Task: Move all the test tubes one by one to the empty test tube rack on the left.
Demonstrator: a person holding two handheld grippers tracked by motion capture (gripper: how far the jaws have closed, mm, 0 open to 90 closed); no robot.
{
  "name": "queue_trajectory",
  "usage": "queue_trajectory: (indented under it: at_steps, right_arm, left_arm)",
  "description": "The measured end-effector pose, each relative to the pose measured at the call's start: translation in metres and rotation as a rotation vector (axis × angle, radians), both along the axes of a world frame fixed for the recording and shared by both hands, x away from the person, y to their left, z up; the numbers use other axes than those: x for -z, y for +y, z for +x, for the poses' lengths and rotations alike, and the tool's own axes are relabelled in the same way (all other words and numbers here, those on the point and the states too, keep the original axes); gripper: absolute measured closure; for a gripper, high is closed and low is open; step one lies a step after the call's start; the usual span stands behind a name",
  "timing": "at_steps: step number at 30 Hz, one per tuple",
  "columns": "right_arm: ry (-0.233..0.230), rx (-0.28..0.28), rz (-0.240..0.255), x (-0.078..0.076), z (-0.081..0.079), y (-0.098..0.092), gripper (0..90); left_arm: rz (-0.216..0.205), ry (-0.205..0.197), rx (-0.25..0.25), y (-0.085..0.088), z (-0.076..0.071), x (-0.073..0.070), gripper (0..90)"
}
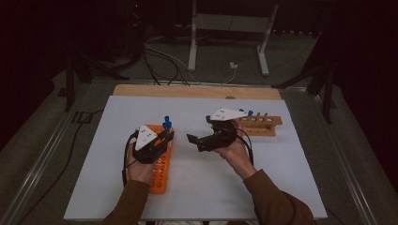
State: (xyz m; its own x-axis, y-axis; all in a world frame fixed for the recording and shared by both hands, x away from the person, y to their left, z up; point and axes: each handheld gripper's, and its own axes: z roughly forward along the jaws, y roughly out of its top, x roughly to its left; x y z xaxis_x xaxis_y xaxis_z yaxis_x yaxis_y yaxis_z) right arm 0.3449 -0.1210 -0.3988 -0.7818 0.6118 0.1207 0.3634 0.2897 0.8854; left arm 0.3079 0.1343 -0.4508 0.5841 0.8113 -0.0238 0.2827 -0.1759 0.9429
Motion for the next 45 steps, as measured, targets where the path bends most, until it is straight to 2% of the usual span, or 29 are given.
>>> queue_trajectory:
  at_steps: [11, 19, 21, 24, 26, 29, 35, 37, 45]
  right_arm:
    - [-0.006, 0.007, 0.012, 0.000, 0.000, -0.013, 0.5]
    - [-0.003, 0.005, 0.019, 0.001, 0.000, -0.014, 0.5]
    - [-0.003, 0.005, 0.025, 0.001, 0.001, -0.015, 0.5]
    - [-0.002, 0.004, 0.024, 0.001, 0.001, -0.016, 0.5]
    - [-0.002, 0.004, 0.025, 0.002, 0.001, -0.017, 0.5]
    - [-0.003, 0.007, 0.024, 0.001, 0.001, -0.020, 0.5]
    - [-0.007, 0.009, 0.025, -0.001, 0.000, -0.024, 0.5]
    - [-0.006, 0.009, 0.025, -0.001, 0.000, -0.024, 0.5]
    - [0.005, 0.008, 0.021, 0.002, 0.001, -0.025, 0.5]
  left_arm:
    - [0.030, -0.040, -0.017, 0.005, 0.009, 0.011, 78.3]
    - [0.047, 0.001, -0.039, 0.008, 0.023, 0.020, 78.3]
    - [0.039, 0.008, -0.036, 0.009, 0.026, 0.022, 78.3]
    - [0.057, 0.008, -0.029, 0.007, 0.029, 0.023, 78.3]
    - [0.069, 0.021, -0.029, 0.005, 0.030, 0.023, 78.3]
    - [0.100, 0.063, -0.032, 0.004, 0.032, 0.023, 78.3]
    - [0.162, 0.187, -0.052, 0.001, 0.035, 0.024, 78.4]
    - [0.186, 0.201, -0.052, 0.000, 0.036, 0.025, 78.4]
    - [0.201, 0.255, -0.061, 0.001, 0.038, 0.027, 78.6]
